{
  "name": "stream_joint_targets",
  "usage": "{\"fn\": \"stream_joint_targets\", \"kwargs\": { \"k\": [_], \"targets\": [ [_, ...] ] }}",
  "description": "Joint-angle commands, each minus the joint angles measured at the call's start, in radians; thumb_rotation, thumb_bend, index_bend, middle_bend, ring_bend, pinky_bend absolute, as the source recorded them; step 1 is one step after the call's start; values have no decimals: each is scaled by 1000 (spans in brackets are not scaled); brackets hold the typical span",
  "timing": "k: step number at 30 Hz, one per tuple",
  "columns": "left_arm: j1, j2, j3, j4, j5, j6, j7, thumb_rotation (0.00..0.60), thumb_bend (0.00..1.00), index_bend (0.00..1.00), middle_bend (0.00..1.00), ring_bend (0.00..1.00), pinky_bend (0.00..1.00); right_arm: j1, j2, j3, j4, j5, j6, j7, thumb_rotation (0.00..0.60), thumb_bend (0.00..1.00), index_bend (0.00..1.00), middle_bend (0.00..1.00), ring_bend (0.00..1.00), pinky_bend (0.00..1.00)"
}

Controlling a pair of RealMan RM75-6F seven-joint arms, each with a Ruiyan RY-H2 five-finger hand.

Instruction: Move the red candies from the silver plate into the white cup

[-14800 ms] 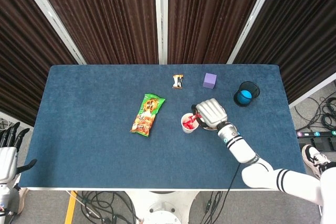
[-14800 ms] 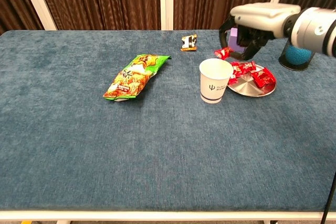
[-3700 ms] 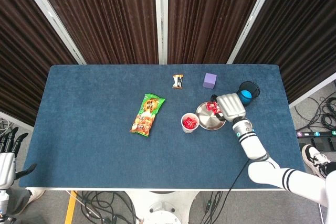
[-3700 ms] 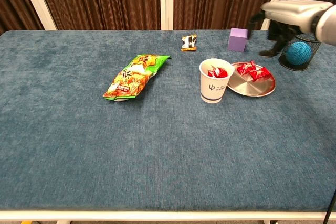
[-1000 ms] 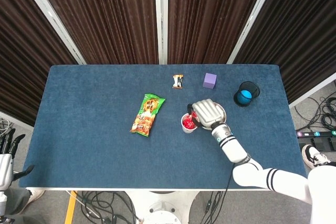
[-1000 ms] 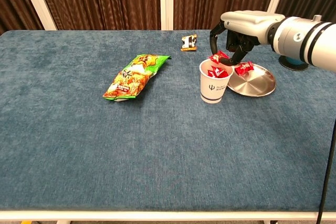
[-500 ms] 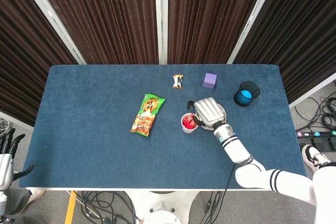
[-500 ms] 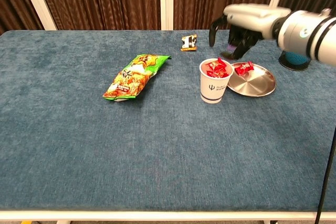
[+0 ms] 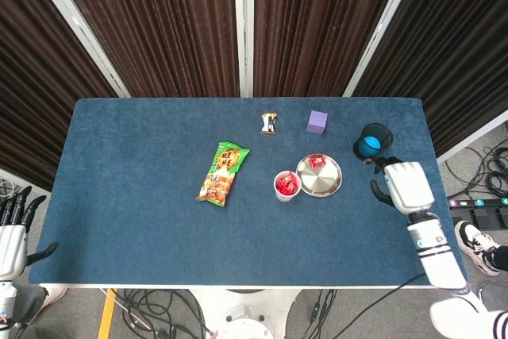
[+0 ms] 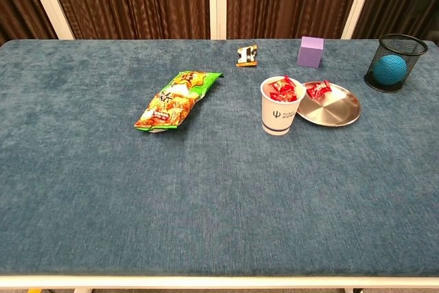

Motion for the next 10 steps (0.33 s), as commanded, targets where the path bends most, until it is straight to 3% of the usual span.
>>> {"fn": "stream_joint_targets", "kwargs": {
  "k": [1,5,10],
  "targets": [
    [-9,1,-3,-14,10,0,10,600,0,206,120,99,117,-159,49,-93,-16,-157,198,119,600,372,95,137,19,130],
    [-16,11,-4,-34,11,-6,31,600,0,206,120,99,116,-245,60,-132,-12,-236,304,143,600,371,34,123,0,105],
    [-20,15,2,-54,16,-9,48,600,0,206,120,99,116,-299,63,-152,-5,-268,337,156,600,371,33,123,0,103]
  ]
}}
